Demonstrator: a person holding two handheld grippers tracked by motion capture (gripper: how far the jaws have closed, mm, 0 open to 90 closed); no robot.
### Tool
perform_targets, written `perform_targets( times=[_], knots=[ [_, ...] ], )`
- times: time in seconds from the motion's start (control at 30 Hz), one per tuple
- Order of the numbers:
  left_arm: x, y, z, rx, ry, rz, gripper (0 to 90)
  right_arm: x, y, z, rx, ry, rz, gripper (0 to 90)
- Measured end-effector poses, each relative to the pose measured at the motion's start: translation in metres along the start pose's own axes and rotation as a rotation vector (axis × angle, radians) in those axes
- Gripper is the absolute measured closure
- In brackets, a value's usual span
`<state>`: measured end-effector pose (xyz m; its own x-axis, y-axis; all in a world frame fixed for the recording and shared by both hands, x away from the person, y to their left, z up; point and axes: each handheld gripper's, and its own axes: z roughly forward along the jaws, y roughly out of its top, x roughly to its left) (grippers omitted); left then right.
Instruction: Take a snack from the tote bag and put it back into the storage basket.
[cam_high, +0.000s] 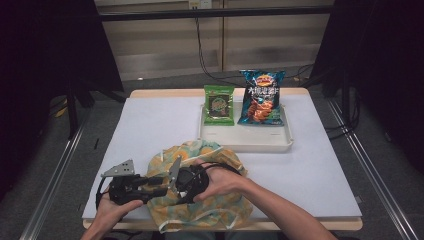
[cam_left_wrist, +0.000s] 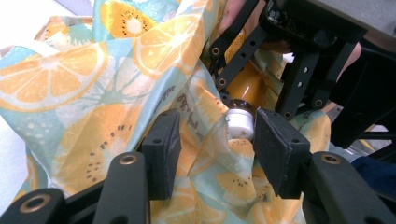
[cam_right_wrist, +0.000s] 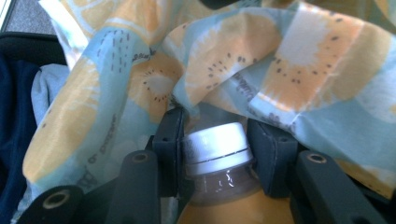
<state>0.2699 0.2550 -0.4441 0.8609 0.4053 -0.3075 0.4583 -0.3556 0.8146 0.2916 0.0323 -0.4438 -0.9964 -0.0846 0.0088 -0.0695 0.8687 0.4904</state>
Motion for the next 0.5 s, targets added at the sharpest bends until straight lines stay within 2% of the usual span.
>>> perform_targets(
  times=[0.1,0.13,0.37,0.47,0.5],
  knots=[
    [-0.001,0.0,0.001,0.009,0.005,-0.001,51.0,0.001,0.0,-0.008,-0.019,-0.017,-0.001,58.3],
    [-0.001,0.0,0.001,0.01,0.001,-0.001,51.1,0.001,-0.001,-0.011,-0.031,-0.015,0.012,58.3],
    [-0.001,0.0,0.002,0.013,0.005,0.002,51.0,-0.003,-0.009,-0.042,-0.149,-0.067,0.044,58.5],
    [-0.002,0.0,0.005,0.027,0.005,0.011,50.7,-0.005,-0.013,-0.053,-0.191,-0.076,0.08,58.6],
    [-0.003,0.0,0.006,0.029,0.001,0.005,50.5,-0.008,-0.015,-0.057,-0.223,-0.08,0.089,58.6]
  ],
)
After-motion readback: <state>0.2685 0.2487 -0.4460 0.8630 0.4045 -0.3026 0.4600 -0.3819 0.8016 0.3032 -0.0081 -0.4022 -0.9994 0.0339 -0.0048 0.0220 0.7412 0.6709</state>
